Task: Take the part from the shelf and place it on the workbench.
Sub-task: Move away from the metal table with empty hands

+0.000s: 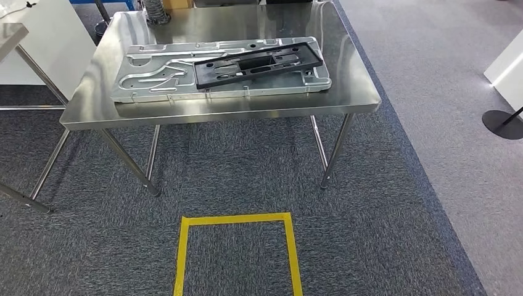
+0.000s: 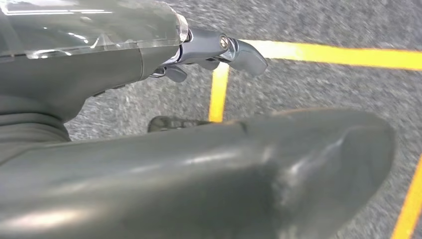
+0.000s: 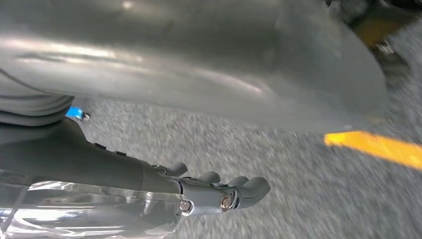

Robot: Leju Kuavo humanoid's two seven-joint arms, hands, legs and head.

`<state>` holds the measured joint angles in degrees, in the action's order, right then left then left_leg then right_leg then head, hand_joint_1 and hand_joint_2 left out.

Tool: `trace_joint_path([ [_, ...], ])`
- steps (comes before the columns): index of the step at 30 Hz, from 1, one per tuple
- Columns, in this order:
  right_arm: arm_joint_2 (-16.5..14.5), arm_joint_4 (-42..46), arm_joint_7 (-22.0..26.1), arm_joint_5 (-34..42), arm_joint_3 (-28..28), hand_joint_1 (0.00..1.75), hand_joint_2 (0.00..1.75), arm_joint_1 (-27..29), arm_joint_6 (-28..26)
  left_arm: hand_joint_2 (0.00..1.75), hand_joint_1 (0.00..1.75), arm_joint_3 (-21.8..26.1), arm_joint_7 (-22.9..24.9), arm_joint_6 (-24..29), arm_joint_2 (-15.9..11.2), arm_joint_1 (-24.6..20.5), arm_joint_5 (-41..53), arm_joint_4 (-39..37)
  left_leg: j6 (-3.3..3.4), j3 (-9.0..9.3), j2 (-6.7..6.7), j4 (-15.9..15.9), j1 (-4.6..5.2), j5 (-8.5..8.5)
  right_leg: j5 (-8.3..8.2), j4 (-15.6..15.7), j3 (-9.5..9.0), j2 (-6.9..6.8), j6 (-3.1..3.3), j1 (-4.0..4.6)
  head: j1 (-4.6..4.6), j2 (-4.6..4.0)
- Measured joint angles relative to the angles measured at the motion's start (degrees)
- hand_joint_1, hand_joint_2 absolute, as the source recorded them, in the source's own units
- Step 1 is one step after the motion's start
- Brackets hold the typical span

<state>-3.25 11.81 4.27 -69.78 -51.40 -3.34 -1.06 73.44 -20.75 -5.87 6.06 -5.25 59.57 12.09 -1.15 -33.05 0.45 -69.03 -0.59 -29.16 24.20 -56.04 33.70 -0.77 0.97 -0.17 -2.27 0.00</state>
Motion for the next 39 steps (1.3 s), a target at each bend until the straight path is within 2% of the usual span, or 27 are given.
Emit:
trace_joint_path([
  [2,-0.3,0.0,-0.3,0.0,0.0,0.0,0.0,0.0,0.4,0.0,0.0,0.0,0.0,0.0,-0.2,-0.3,0.2,0.0,0.72,6.53,-0.05,9.2,0.28,-0.5,-1.03,-0.5,1.32,-0.01,-0.48,0.15,0.0,0.0],
  [3,-0.5,0.0,-0.4,0.1,0.0,0.0,0.0,-0.1,0.5,0.0,0.0,0.0,0.0,0.0,-0.2,-0.4,0.2,0.0,1.07,8.52,-0.07,12.5,0.45,-1.36,-1.61,-0.6,1.69,-0.04,-0.77,0.17,0.01,0.0],
  [4,-0.5,0.0,-0.4,0.1,0.0,0.0,0.0,0.0,0.7,0.0,0.0,0.0,0.0,0.0,-0.3,-0.4,0.3,0.0,1.41,9.35,-0.07,14.5,0.64,-1.88,-2.22,-0.5,1.96,-0.08,-1.11,0.18,0.01,0.0],
  [6,-0.6,0.0,-0.4,0.1,0.0,0.0,0.0,0.0,1.0,0.0,0.0,0.0,0.0,0.0,-0.3,-0.3,0.4,0.0,2.16,8.62,0.07,15.1,0.5,-1.1,-2.81,-0.4,2.46,0.02,-1.79,0.12,0.02,0.0],
  [7,-0.6,0.0,-0.4,0.2,0.0,0.0,0.0,0.0,1.1,0.0,0.0,0.0,0.0,0.0,-0.3,-0.3,0.4,0.0,2.65,8.04,0.19,15.3,0.38,-0.42,-1.57,-1.3,2.94,0.16,-2.09,0.06,0.02,0.0],
  [8,-0.6,0.0,-0.3,0.2,0.0,0.0,0.0,0.0,1.2,0.0,0.0,0.0,0.1,0.0,-0.3,-0.3,0.5,0.0,3.05,7.4,0.31,15.4,0.23,0.27,0.77,-3.4,3.68,0.32,-2.37,-0.02,0.02,0.0],
  [10,-0.6,0.0,-0.1,0.3,0.0,0.0,0.0,0.1,1.2,0.0,0.0,-0.1,0.1,0.0,-0.3,-0.3,0.8,0.0,3.5,5.85,0.41,15.0,0.27,1.41,6.86,-10.7,5.56,0.51,-2.79,-0.35,0.02,0.0],
  [11,-0.6,0.0,0.1,0.4,0.0,0.0,0.0,0.1,1.2,0.0,0.0,-0.1,0.1,-0.1,-0.3,-0.3,0.9,0.0,3.5,5.01,0.43,14.8,0.32,1.9,8.66,-14.4,6.27,0.52,-2.99,-0.47,0.02,0.0],
  [12,-0.6,0.0,0.1,0.4,0.0,0.0,0.0,0.1,1.2,0.0,0.0,-0.1,0.1,-0.1,-0.3,-0.3,1.0,0.0,3.44,4.12,0.45,14.5,0.35,2.37,9.1,-16.9,6.4,0.52,-3.14,-0.57,0.02,0.0],
  [13,-0.6,0.0,0.2,0.5,0.0,0.0,0.0,0.1,1.3,0.0,0.0,-0.1,0.2,-0.1,-0.3,-0.3,1.0,0.0,3.34,3.16,0.46,14.1,0.36,2.8,8.27,-17.4,5.59,0.52,-3.22,-0.65,0.02,0.0],
  [14,-0.6,-0.1,0.2,0.6,-0.1,0.0,0.0,0.0,1.3,0.0,0.0,-0.2,0.2,-0.1,-0.3,-0.3,1.1,0.0,3.2,2.24,0.46,13.6,0.35,3.19,6.72,-15.7,3.69,0.52,-3.21,-0.71,0.02,0.0],
  [15,-0.6,-0.1,0.2,0.7,-0.1,0.0,0.0,0.0,1.3,0.0,0.0,-0.2,0.3,-0.1,-0.3,-0.3,1.2,0.0,3.03,1.41,0.45,13.2,0.33,3.49,5.26,-12.2,0.87,0.53,-3.09,-0.73,0.02,0.0],
  [16,-0.6,-0.1,0.2,0.8,-0.1,0.0,0.0,-0.1,1.3,0.0,0.0,-0.2,0.4,-0.1,-0.3,-0.3,1.2,0.0,2.83,0.65,0.41,12.7,0.38,3.72,4.68,-7.8,-2.27,0.54,-2.88,-0.62,0.02,0.0],
  [17,-0.6,-0.1,0.2,0.8,-0.2,0.0,0.0,-0.1,1.3,0.0,0.0,-0.3,0.5,0.0,-0.3,-0.3,1.2,0.0,2.58,0.11,0.4,12.3,0.44,3.92,4.84,-3.9,-4.85,0.56,-2.59,-0.51,0.02,0.0],
  [18,-0.5,-0.1,0.2,0.8,-0.2,0.0,0.0,-0.2,1.3,0.0,0.0,-0.3,0.7,0.1,-0.3,-0.4,1.3,0.0,2.28,-0.28,0.4,12.0,0.49,4.13,5.41,-1.1,-6.43,0.58,-2.29,-0.35,0.02,0.0],
  [19,-0.5,-0.1,0.1,0.8,-0.2,0.0,0.0,-0.2,1.3,0.0,0.0,-0.3,0.9,0.2,-0.3,-0.4,1.3,0.0,1.93,-0.54,0.42,12.0,0.5,4.39,5.96,0.3,-7.04,0.6,-1.95,-0.17,0.02,0.0],
  [21,-0.6,-0.1,-0.1,0.8,-0.2,0.0,0.0,-0.2,1.3,0.0,0.0,-0.3,1.2,0.4,-0.3,-0.5,1.3,0.0,1.15,-0.78,0.39,11.8,0.4,4.67,5.59,0.9,-6.8,0.54,-1.11,-0.24,0.02,0.0],
  [22,-0.6,-0.1,-0.2,0.8,-0.2,0.0,0.0,-0.2,1.3,0.0,0.0,-0.3,1.3,0.6,-0.3,-0.5,1.3,0.0,0.82,-1.08,0.3,11.1,0.33,3.93,5.2,1.0,-6.6,0.47,-0.65,-0.34,0.02,0.0],
  [24,-0.6,-0.1,-0.3,0.8,-0.3,0.0,0.0,-0.1,1.2,0.0,0.0,-0.3,1.5,0.7,-0.3,-0.4,1.2,0.0,0.3,-2.78,0.07,6.4,0.15,-0.03,4.44,1.2,-5.99,0.24,0.07,-0.44,0.02,0.0],
  [26,-0.5,-0.1,-0.3,0.8,-0.3,0.0,0.0,-0.1,1.2,0.0,0.0,-0.3,1.5,0.9,-0.2,-0.3,1.2,0.0,-0.11,-5.36,0.03,-1.4,-0.01,-4.56,3.79,1.0,-5.03,0.16,0.34,-0.31,0.02,0.0],
  [27,-0.5,-0.1,-0.3,0.7,-0.3,0.0,0.0,-0.1,1.2,0.0,0.0,-0.3,1.6,0.9,-0.2,-0.3,1.2,0.0,-0.25,-6.0,0.03,-4.2,-0.08,-5.53,3.5,0.8,-4.54,0.16,0.32,-0.25,0.02,0.0],
  [28,-0.5,-0.1,-0.3,0.7,-0.3,0.0,0.0,-0.1,1.2,0.0,0.0,-0.3,1.6,1.0,-0.2,-0.3,1.2,0.0,-0.31,-5.56,0.03,-4.8,-0.12,-5.29,3.27,0.6,-4.09,0.17,0.24,-0.23,0.02,0.0],
  [29,-0.6,-0.1,-0.3,0.7,-0.3,0.0,0.0,-0.1,1.1,0.0,0.0,-0.3,1.6,1.0,-0.2,-0.3,1.1,0.0,-0.3,-3.92,0.04,-2.9,-0.14,-4.08,3.11,0.4,-3.72,0.18,0.12,-0.23,0.02,0.0],
  [31,-0.6,-0.1,-0.3,0.6,-0.3,0.0,0.0,0.0,1.0,0.0,0.0,-0.3,1.8,1.2,-0.3,-0.3,1.0,0.0,0.01,1.53,0.03,5.5,-0.15,-1.35,2.9,-0.1,-3.2,0.18,-0.17,-0.25,0.02,0.0],
  [33,-0.6,-0.1,-0.3,0.8,-0.4,0.0,0.0,-0.1,0.5,0.0,0.0,-0.3,2.1,1.3,-0.3,-0.3,0.9,0.0,0.76,5.04,-0.02,11.5,0.06,-0.26,2.68,-0.5,-2.81,0.2,-0.7,-0.13,0.02,0.0],
  [37,-0.6,-0.1,-0.2,1.1,-0.9,0.0,0.0,-0.1,-0.1,0.0,0.0,-0.3,2.5,1.4,-0.2,-0.3,0.8,0.0,2.31,4.9,-0.01,12.7,0.1,0.34,2.71,-1.3,-2.14,0.34,-2.09,-0.08,0.02,0.0],
  [39,-0.6,-0.1,-0.2,1.2,-1.1,0.0,0.0,0.0,-0.2,0.0,0.0,-0.3,2.5,1.4,-0.1,-0.3,0.8,0.0,3.13,4.42,0.1,13.0,-0.05,0.98,5.75,-5.5,-0.25,0.51,-2.68,-0.24,0.02,0.0],
])
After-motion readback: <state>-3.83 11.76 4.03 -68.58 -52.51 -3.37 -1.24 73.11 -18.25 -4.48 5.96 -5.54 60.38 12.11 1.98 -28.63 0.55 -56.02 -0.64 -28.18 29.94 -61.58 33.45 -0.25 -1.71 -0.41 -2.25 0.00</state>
